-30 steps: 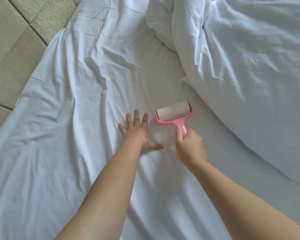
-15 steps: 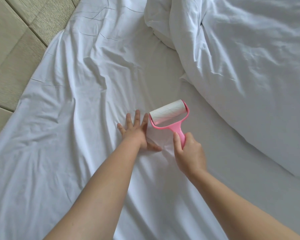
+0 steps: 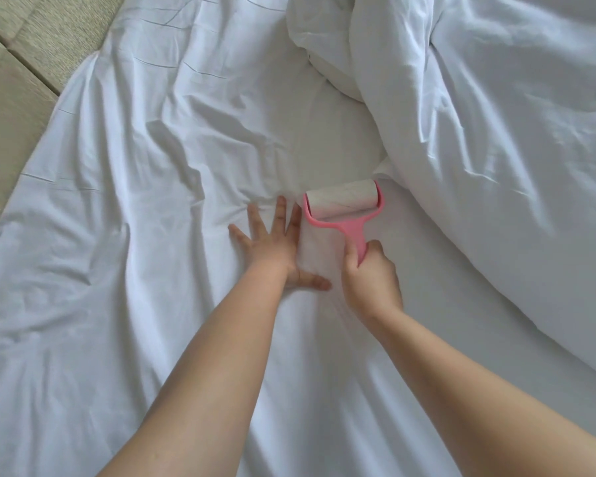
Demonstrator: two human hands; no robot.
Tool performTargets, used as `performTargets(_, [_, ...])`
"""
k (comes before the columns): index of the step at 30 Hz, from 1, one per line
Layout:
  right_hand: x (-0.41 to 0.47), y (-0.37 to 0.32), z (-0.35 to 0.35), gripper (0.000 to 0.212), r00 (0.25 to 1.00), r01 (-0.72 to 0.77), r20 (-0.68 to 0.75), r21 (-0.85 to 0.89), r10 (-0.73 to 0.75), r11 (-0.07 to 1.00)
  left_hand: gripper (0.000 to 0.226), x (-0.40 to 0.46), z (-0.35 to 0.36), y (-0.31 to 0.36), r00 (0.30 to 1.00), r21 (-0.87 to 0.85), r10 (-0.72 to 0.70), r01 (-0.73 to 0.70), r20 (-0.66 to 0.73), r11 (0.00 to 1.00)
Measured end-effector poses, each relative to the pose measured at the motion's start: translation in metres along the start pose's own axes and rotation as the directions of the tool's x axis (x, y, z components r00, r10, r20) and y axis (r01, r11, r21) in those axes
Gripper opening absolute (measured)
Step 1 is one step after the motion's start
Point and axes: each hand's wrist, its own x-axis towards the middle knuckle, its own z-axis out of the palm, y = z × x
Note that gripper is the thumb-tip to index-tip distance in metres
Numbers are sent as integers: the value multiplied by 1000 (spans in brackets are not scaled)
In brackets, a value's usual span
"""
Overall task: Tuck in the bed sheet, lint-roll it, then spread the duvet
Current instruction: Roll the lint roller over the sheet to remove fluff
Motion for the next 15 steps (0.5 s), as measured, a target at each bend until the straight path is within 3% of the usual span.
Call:
performTargets(9, [60, -58, 23, 55, 980, -199, -3, 108, 200, 974, 146, 44, -20, -5, 1000, -4, 23, -23, 2, 1000])
performTargets(15, [113, -87, 18, 61, 977, -209, -23, 107, 212, 972, 148, 56, -25, -9, 998, -26, 58, -59, -24, 998])
